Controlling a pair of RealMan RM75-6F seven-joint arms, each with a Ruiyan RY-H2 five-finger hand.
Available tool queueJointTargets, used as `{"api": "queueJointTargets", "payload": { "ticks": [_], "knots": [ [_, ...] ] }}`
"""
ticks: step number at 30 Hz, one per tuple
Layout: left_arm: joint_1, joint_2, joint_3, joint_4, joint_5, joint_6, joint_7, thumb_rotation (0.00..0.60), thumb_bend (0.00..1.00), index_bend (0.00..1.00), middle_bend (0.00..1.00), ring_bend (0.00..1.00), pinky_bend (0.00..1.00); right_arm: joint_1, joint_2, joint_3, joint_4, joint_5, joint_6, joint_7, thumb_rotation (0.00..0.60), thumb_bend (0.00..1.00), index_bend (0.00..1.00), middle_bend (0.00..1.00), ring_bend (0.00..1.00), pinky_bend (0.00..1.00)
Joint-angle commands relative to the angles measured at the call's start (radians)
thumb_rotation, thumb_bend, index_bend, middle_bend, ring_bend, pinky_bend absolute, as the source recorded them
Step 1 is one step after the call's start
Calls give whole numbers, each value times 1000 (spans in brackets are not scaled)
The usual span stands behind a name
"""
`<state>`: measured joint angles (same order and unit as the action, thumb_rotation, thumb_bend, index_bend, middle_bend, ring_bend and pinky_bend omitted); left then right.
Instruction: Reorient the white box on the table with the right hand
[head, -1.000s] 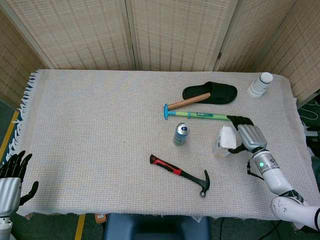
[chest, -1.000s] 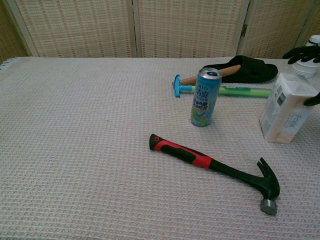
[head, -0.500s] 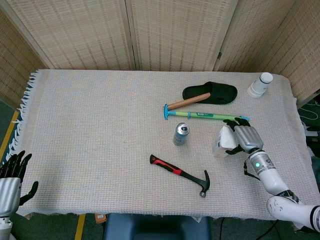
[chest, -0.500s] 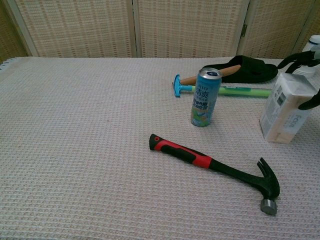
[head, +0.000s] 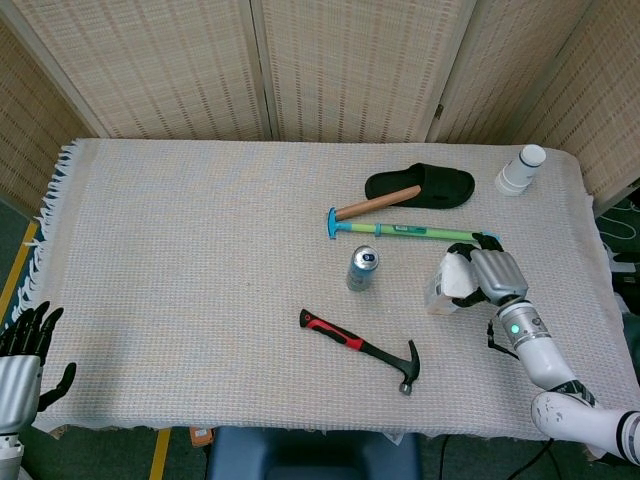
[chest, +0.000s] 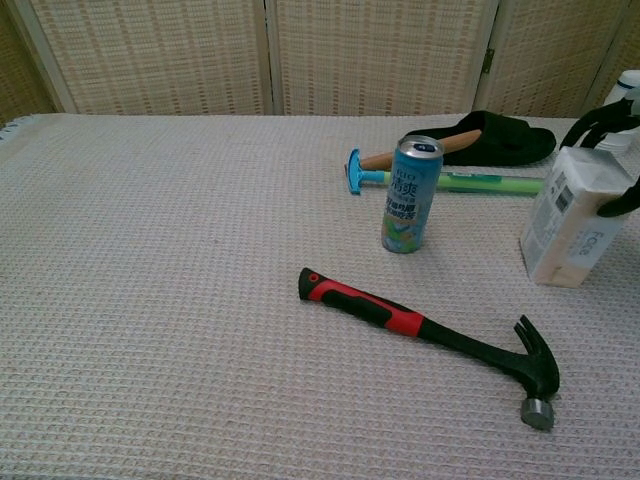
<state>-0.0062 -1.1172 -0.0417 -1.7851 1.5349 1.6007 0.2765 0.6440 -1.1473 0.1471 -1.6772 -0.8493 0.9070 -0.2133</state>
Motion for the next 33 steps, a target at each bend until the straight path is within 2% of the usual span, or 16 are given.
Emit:
{"api": "queueJointTargets", "payload": {
  "ticks": [1, 5, 10, 12, 15, 18, 21, 22, 24, 25, 27, 30, 33],
  "knots": [
    [0, 0, 0, 0, 0, 1, 0, 600, 344, 100, 0, 0, 151, -2, -3, 2, 2, 1, 8, -1, 600, 44, 316, 304, 108, 0],
    [-1, -2, 1, 1, 0, -2, 4, 600, 344, 100, 0, 0, 151, -8, -7, 3, 6, -4, 19, 1, 600, 44, 379, 340, 133, 0],
    [0, -3, 0, 1, 0, -1, 6, 600, 343, 100, 0, 0, 151, -23, -19, 10, 22, -37, 42, 29, 600, 45, 405, 367, 160, 0],
    [0, -3, 1, 2, 0, -1, 7, 600, 343, 100, 0, 0, 151, -38, -29, 19, 35, -78, 56, 77, 600, 45, 407, 368, 161, 0],
    [0, -4, 1, 1, 1, -1, 7, 600, 344, 100, 0, 0, 151, -77, -54, 42, 73, -202, 78, 267, 600, 45, 412, 372, 161, 0],
    [0, -4, 2, 0, 4, 1, 7, 600, 344, 100, 0, 0, 150, -124, -99, 58, 171, -373, 121, 585, 600, 45, 429, 381, 171, 0],
    [0, -4, 2, 1, 3, -1, 8, 600, 344, 100, 0, 0, 151, -151, -179, 54, 343, -525, 201, 931, 600, 45, 450, 398, 211, 0],
    [0, -4, 3, 1, 3, -2, 8, 600, 344, 100, 0, 0, 151, -154, -196, 52, 379, -548, 217, 997, 600, 45, 454, 401, 216, 0],
    [0, -4, 3, 2, 3, -2, 8, 600, 344, 100, 0, 0, 151, -155, -205, 51, 397, -559, 224, 1032, 600, 46, 454, 401, 216, 0],
    [0, -5, 3, 2, 3, -2, 8, 600, 344, 100, 0, 0, 151, -157, -221, 46, 433, -581, 239, 1102, 600, 48, 454, 401, 216, 0],
    [-1, -5, 1, 2, 1, -2, 9, 600, 344, 100, 0, 0, 151, -159, -265, 18, 557, -648, 269, 1317, 600, 52, 454, 402, 217, 0],
    [-3, -7, 0, 4, -7, -10, 13, 600, 344, 100, 0, 0, 151, -148, -372, -44, 831, -715, 266, 1581, 600, 61, 457, 403, 217, 0],
    [-6, -9, -1, 5, -12, -16, 17, 600, 344, 100, 0, 0, 151, -137, -462, -72, 1023, -739, 271, 1711, 600, 72, 460, 406, 220, 0]
  ]
}}
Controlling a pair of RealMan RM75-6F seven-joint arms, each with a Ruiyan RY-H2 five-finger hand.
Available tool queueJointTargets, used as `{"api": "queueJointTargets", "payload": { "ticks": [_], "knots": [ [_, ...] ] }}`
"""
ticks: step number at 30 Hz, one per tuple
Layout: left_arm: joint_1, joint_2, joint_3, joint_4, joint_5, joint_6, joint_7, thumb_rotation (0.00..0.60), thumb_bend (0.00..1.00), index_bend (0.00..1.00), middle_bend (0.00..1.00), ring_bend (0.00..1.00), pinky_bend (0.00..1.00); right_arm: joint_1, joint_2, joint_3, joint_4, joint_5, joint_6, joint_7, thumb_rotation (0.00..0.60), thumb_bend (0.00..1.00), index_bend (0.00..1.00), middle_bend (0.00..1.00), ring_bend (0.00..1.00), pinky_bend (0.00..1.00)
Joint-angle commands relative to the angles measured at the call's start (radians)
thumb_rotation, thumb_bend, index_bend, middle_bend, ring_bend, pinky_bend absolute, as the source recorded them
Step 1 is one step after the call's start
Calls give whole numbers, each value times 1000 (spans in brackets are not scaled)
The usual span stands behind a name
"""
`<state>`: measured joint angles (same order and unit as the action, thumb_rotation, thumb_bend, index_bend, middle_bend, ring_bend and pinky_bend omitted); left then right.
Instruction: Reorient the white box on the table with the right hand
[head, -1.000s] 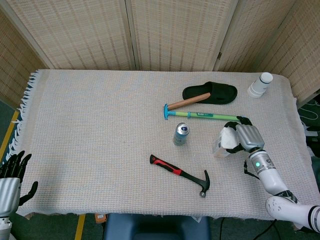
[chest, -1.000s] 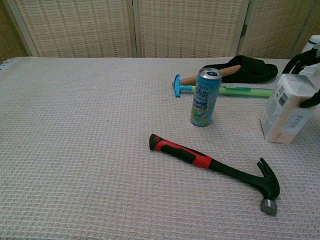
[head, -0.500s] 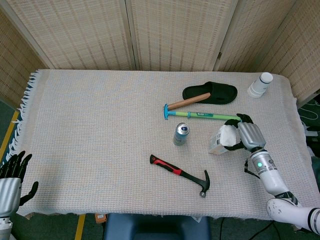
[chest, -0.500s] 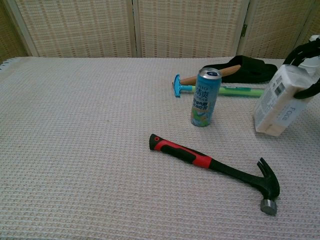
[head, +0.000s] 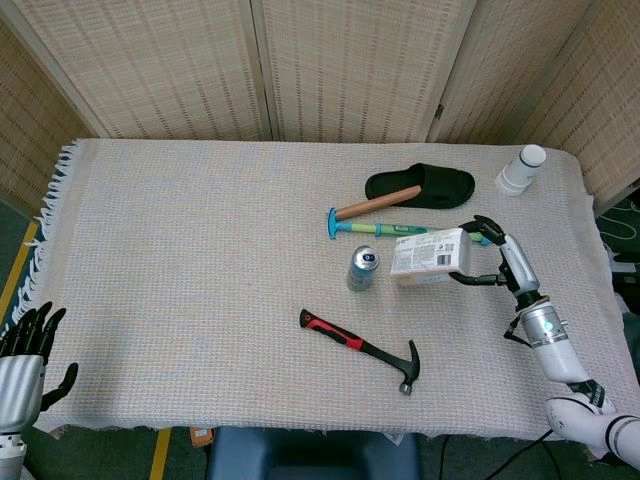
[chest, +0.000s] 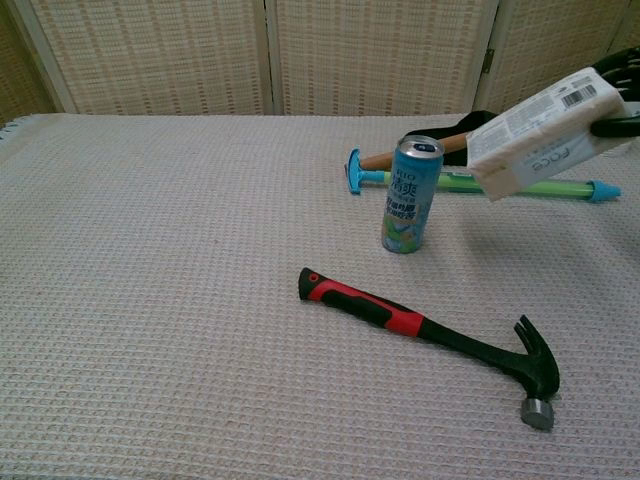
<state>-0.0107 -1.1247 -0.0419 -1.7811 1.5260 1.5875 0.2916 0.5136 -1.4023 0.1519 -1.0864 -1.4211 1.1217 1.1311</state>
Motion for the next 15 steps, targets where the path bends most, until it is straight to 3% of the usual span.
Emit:
{"api": "queueJointTargets", "payload": {
  "ticks": [1, 8, 15],
  "knots": [
    [-2, -2, -1, 1, -4, -3, 3, 600, 344, 100, 0, 0, 151, -4, -229, -83, 476, -170, 56, 393, 600, 74, 462, 408, 221, 0],
    [-5, -4, -3, 4, -12, -9, 7, 600, 344, 100, 0, 0, 151, 12, -343, -129, 703, -195, 38, 510, 600, 84, 464, 411, 229, 0],
    [-7, -7, -3, 8, -14, -12, 9, 600, 345, 100, 0, 0, 150, 33, -382, -156, 781, -210, 33, 552, 600, 90, 465, 412, 228, 0]
  ]
}}
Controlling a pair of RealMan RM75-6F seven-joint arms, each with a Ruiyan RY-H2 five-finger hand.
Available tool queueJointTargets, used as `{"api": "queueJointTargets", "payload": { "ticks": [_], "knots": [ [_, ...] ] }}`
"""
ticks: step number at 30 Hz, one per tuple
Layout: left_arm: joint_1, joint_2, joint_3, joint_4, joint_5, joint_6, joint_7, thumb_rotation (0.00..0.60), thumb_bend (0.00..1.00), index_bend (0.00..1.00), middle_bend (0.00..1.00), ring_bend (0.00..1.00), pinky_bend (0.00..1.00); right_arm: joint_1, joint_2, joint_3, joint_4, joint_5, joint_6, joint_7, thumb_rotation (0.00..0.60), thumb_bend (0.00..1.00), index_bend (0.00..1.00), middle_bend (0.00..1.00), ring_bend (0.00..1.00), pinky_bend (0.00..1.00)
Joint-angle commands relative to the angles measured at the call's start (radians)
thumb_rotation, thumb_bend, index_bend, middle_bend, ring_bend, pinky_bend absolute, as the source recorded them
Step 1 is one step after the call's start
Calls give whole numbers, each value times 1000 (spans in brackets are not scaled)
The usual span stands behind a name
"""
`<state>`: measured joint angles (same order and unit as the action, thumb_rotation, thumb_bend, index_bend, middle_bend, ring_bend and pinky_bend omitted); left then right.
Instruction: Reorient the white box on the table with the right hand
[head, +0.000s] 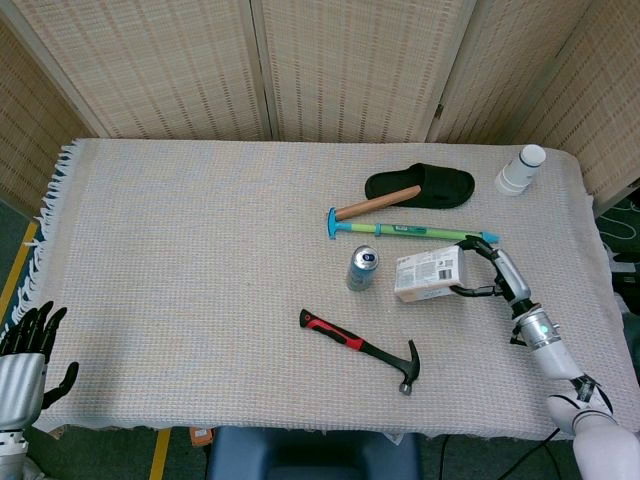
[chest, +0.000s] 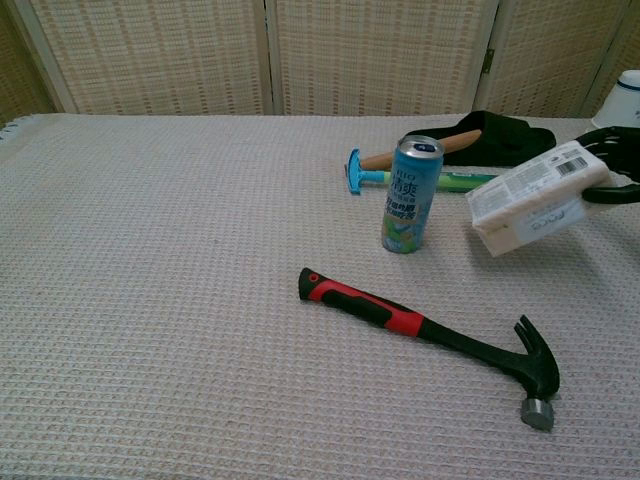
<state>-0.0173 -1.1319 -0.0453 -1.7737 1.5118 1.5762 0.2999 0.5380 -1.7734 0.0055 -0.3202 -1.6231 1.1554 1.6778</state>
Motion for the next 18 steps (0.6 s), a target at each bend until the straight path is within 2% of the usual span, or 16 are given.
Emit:
{"api": "queueJointTargets", "payload": {
  "ticks": [1, 10, 15, 18],
  "knots": [
    [0, 0, 0, 0, 0, 0, 0, 600, 345, 100, 0, 0, 150, 10, -13, -13, 22, -9, -2, 0, 600, 91, 466, 413, 229, 0],
    [-1, 2, 0, 0, -4, -2, -2, 600, 344, 100, 0, 0, 151, 17, -14, -27, 55, -4, -31, -145, 600, 97, 468, 415, 229, 0],
    [0, 1, 0, -1, -4, 0, 0, 600, 344, 100, 0, 0, 150, 20, 5, -46, 44, -10, -71, -246, 600, 99, 468, 415, 229, 0],
    [-1, 0, 1, -1, -2, 0, 3, 600, 344, 100, 0, 0, 151, 21, 19, -37, 17, 3, -79, -270, 600, 100, 468, 415, 229, 0]
  ]
}}
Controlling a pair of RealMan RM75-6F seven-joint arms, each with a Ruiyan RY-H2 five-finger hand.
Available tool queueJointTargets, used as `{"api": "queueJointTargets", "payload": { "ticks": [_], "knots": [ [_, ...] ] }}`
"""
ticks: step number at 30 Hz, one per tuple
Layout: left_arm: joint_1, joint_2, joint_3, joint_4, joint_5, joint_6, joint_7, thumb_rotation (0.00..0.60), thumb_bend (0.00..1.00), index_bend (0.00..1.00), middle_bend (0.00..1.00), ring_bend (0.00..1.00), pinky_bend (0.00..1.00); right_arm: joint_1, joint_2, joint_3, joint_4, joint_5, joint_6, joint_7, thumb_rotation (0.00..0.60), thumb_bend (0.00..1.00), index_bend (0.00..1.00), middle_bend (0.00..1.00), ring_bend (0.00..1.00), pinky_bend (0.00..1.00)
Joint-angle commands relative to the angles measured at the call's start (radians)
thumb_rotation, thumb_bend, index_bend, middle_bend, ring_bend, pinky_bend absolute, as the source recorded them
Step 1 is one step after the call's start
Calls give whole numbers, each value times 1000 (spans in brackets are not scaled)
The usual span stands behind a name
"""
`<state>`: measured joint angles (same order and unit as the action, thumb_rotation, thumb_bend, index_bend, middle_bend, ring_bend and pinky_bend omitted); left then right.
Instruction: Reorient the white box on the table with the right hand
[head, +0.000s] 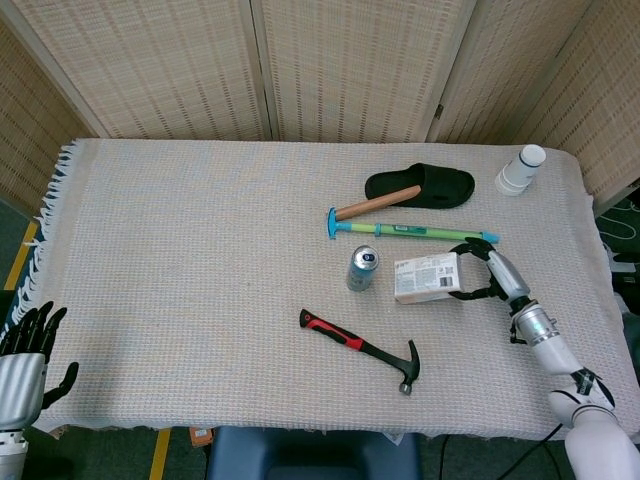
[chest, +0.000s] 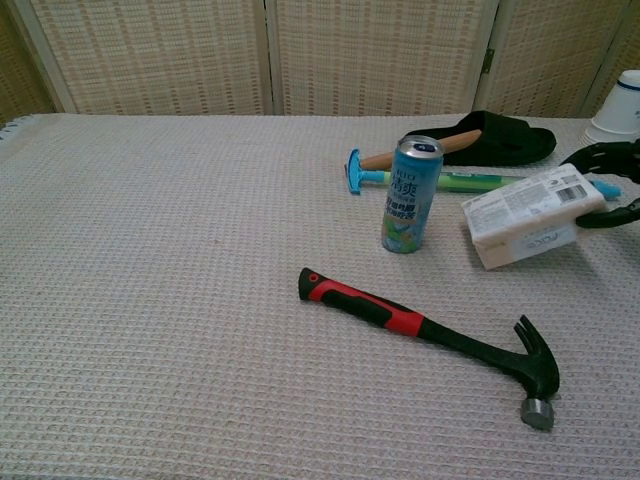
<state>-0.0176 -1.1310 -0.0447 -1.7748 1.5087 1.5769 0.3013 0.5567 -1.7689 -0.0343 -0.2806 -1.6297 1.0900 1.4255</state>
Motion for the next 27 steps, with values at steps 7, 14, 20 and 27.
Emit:
{"api": "queueJointTargets", "payload": {
  "ticks": [7, 14, 20, 27],
  "knots": [
    [-1, -3, 3, -2, 2, -1, 9, 600, 344, 100, 0, 0, 150, 16, 58, -4, -87, 19, -77, -65, 600, 102, 467, 415, 229, 0],
    [-2, -3, 3, -2, 1, -2, 10, 600, 344, 100, 0, 0, 151, 36, 108, -27, -162, 18, -170, -144, 600, 105, 466, 415, 229, 0],
    [-1, -3, 2, -2, 1, -1, 9, 600, 344, 100, 0, 0, 151, 49, 143, -31, -225, 27, -217, -218, 600, 108, 362, 415, 217, 0],
    [-1, -3, 2, -2, 3, 1, 11, 600, 344, 100, 0, 0, 151, 58, 183, -21, -309, 52, -255, -300, 600, 104, 37, 141, 22, 0]
  ]
}}
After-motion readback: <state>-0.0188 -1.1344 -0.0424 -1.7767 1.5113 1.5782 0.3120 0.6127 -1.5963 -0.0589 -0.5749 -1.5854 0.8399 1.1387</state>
